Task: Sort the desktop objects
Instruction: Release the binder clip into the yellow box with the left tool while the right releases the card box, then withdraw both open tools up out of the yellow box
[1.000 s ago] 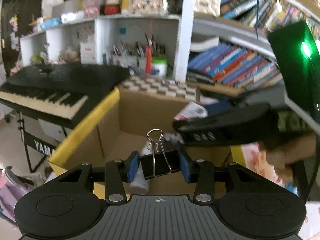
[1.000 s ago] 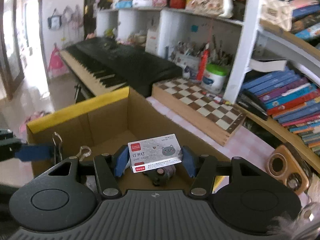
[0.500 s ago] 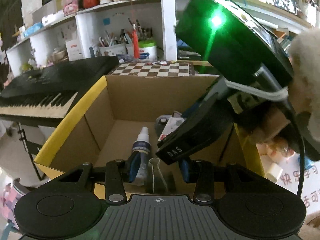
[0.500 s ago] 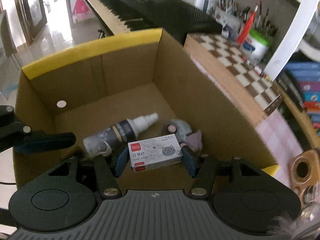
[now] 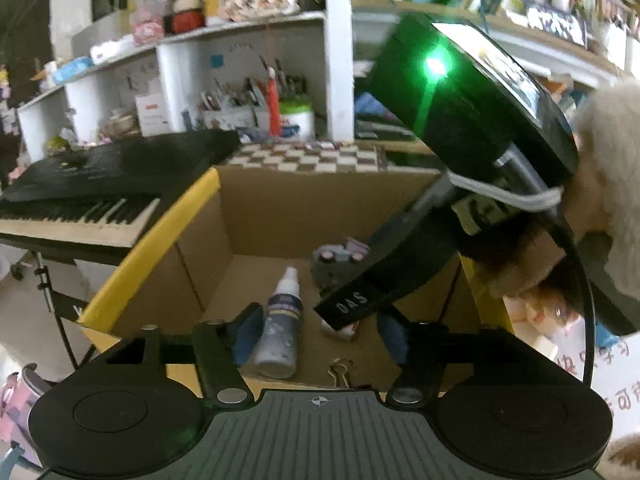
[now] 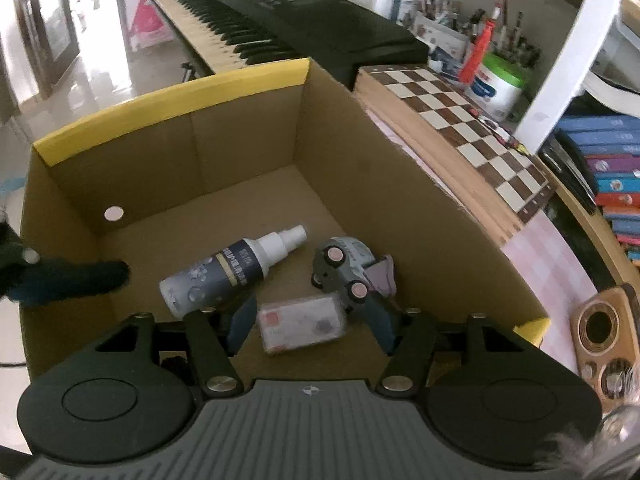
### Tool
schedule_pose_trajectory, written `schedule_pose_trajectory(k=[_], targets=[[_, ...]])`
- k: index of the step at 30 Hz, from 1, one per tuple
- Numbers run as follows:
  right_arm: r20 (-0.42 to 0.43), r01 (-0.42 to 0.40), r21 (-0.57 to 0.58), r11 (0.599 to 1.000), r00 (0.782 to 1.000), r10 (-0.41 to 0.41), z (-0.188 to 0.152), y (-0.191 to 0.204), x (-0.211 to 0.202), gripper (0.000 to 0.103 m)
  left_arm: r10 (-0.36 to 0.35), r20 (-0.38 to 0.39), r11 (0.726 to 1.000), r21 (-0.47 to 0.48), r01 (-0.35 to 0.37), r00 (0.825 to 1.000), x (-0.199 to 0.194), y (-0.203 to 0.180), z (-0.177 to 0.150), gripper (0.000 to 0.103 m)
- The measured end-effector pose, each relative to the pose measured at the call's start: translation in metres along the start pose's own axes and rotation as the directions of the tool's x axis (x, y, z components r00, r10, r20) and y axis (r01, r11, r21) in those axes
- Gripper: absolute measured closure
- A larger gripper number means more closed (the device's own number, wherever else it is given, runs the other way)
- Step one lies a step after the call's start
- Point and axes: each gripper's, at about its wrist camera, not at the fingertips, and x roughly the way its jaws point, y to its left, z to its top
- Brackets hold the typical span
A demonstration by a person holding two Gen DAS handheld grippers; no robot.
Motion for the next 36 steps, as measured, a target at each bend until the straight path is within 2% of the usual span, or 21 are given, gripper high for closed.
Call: schedule_pose_trajectory(k=[4, 7, 11, 19, 21, 24, 36], targets=[[0.048, 0.021, 0.039, 0.999, 0.999, -0.023, -0.003, 0.0, -0.013, 0.038, 0.026, 0.04, 0.999, -0.032, -0.024, 0.999, -0.013, 0.009, 0.0, 0.025], [0.123, 0.026, 0.088, 0.996, 0.992, -0.037, -0.004, -0.001, -0.034, 0.033, 0.035, 0.071, 0.998, -0.058, -0.031, 0.997, -0.025, 0.018, 0.0, 0.024], [0.216, 0.037, 0.178, 0.983, 0.973, -0.076, -0.013, -0.002, -0.063, 0.03, 0.044, 0.102, 0.996, -0.084, -0.035, 0.994, -0.041, 0.026, -0.003, 0.023], [0.321, 0.065, 0.298, 0.952, 0.933, -0.164, -0.041, 0.009, -0.106, 0.03, 0.051, 0.136, 0.994, -0.1, -0.037, 0.989, -0.069, 0.037, -0.01, 0.023], [0.335, 0.08, 0.331, 0.94, 0.921, -0.197, -0.048, 0.012, -0.116, 0.025, 0.052, 0.146, 0.994, -0.105, -0.036, 0.988, -0.076, 0.039, -0.013, 0.022], [0.346, 0.116, 0.373, 0.92, 0.903, -0.254, -0.061, 0.017, -0.129, 0.025, 0.055, 0.159, 0.993, -0.112, -0.037, 0.986, -0.085, 0.043, -0.017, 0.018], [0.352, 0.196, 0.483, 0.853, 0.849, -0.394, -0.117, 0.057, -0.173, 0.025, 0.046, 0.169, 0.991, -0.135, -0.024, 0.985, -0.117, 0.059, -0.041, 0.017]])
